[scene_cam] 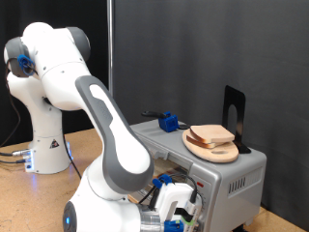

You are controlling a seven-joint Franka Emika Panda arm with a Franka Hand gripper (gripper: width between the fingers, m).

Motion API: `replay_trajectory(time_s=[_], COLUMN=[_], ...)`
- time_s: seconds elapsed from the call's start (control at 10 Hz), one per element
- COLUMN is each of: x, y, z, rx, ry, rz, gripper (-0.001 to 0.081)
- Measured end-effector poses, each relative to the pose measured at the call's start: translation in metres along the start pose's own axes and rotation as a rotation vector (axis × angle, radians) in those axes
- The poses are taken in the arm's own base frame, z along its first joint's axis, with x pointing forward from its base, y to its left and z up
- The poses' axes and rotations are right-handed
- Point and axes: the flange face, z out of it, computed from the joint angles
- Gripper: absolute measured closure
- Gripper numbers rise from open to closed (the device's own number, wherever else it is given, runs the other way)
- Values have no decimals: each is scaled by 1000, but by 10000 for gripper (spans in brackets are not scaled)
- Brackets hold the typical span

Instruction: Make a piece of toast with the oven

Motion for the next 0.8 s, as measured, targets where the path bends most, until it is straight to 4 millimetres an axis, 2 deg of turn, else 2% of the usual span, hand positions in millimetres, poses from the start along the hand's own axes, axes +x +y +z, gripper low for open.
replay_trajectory(time_s=[0.8], x=[0], y=[11], z=[0], rx=[136], ry=[-8], rz=[-323], gripper=[699])
